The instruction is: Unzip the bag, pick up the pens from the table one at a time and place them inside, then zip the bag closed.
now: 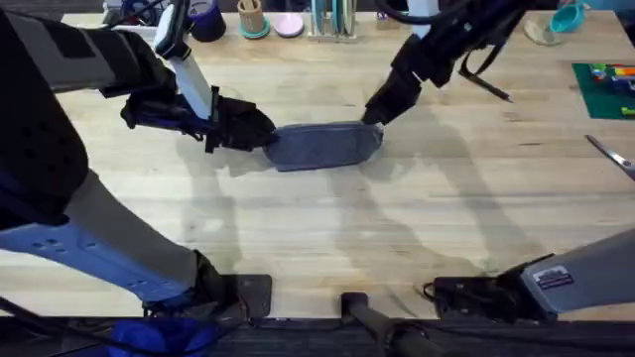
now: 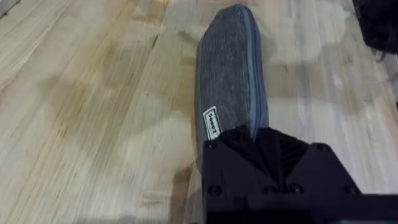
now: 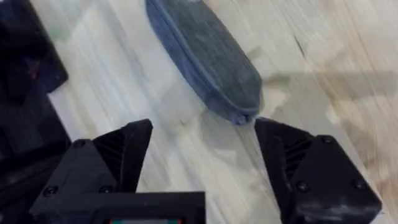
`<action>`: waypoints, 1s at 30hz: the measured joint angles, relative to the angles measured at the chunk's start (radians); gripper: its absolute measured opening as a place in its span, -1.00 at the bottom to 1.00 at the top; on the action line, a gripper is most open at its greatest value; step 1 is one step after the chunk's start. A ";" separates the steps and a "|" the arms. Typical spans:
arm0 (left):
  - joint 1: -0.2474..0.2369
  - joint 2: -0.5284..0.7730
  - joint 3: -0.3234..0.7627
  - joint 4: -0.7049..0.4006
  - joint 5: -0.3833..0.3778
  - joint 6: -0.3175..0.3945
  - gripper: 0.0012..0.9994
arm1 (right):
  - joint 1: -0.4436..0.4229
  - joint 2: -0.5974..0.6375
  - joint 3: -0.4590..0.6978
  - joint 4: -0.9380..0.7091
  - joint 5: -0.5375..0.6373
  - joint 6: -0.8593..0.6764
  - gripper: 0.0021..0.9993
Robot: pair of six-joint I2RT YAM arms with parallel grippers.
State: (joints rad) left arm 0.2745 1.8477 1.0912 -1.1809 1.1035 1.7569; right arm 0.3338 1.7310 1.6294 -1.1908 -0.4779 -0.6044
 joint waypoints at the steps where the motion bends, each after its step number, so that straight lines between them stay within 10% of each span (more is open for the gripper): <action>1: 0.000 0.000 0.000 0.000 0.000 0.000 -0.92 | -0.006 -0.008 -0.018 0.011 0.009 0.009 0.99; 14: 0.000 0.000 0.000 0.000 0.000 0.000 -0.92 | -0.200 -0.255 -0.310 0.163 -0.043 0.062 0.99; 30: 0.000 0.000 0.000 0.003 0.000 0.000 -0.92 | -0.329 -0.256 -0.559 0.356 -0.177 -0.003 0.99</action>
State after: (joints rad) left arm 0.2745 1.8477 1.0912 -1.1778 1.1038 1.7569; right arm 0.0052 1.4750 1.0703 -0.8345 -0.6548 -0.6074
